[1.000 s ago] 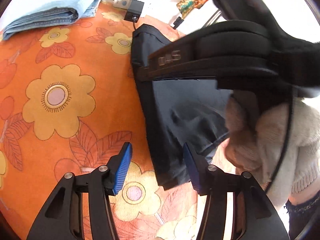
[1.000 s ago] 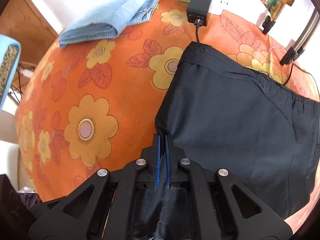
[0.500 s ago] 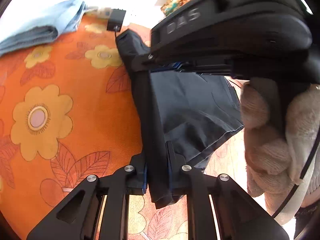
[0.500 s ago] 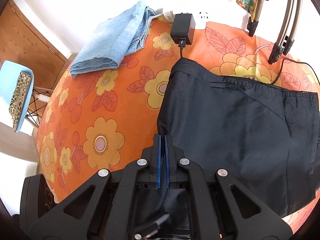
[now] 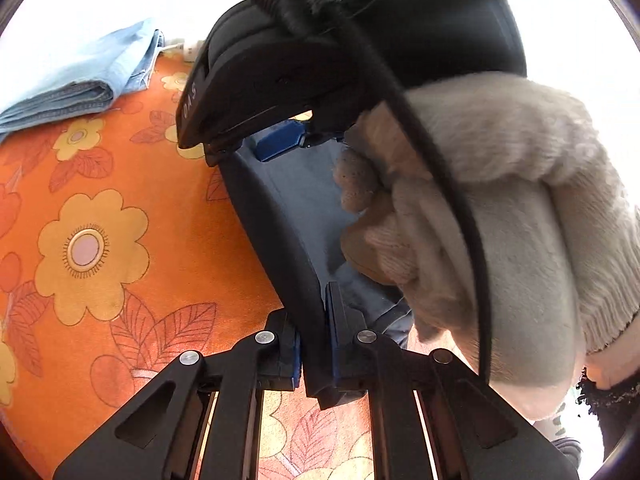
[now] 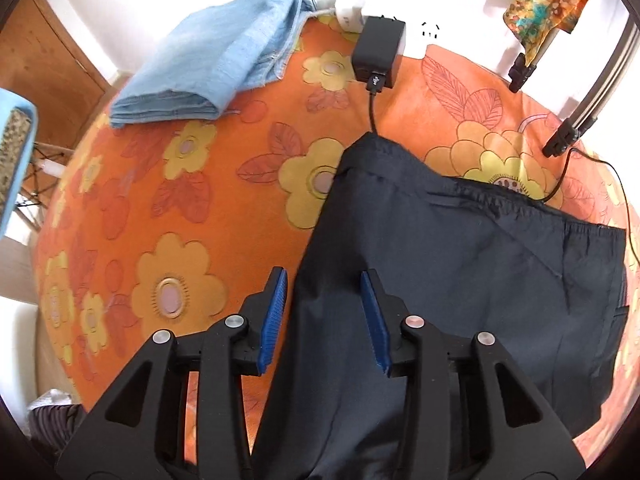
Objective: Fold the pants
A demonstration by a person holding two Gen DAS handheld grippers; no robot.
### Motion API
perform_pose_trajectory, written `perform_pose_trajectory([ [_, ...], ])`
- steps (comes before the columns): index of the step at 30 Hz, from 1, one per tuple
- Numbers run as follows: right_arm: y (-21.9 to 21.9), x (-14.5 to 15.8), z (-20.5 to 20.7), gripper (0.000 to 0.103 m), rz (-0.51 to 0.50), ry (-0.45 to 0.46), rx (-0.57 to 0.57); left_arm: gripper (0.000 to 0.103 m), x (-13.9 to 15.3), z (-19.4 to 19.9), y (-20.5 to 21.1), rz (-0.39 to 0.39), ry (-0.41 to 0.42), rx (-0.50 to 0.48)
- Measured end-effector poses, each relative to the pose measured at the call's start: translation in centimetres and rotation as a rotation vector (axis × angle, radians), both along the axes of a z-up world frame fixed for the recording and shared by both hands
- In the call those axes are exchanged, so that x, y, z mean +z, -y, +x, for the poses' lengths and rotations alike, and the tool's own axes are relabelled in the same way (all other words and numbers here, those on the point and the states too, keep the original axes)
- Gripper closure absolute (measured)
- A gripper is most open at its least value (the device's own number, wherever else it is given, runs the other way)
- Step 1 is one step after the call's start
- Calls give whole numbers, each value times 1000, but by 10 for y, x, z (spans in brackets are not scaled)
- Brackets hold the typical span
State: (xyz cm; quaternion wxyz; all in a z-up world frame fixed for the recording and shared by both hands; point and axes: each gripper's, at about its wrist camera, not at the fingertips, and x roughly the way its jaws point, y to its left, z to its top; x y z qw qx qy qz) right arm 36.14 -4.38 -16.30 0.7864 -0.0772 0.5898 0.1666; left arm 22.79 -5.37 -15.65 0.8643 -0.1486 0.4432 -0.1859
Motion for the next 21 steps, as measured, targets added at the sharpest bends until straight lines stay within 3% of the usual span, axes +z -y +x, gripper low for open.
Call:
perform_pose_trajectory([
  [1, 1, -3, 2, 65, 8, -12, -7, 95, 0, 2, -1, -3, -2, 0],
  [3, 4, -6, 2, 89, 14, -14, -15, 95, 1, 2, -5, -7, -2, -2],
  [6, 9, -5, -3, 96, 46, 10, -31, 96, 4, -5, -13, -1, 16, -14],
  [12, 6, 10, -14, 98, 153, 52, -63, 96, 11, -22, -35, 7, 49, -9],
  [21, -42, 50, -40, 98, 358, 67, 26, 97, 48, -74, -95, -6, 138, 58],
])
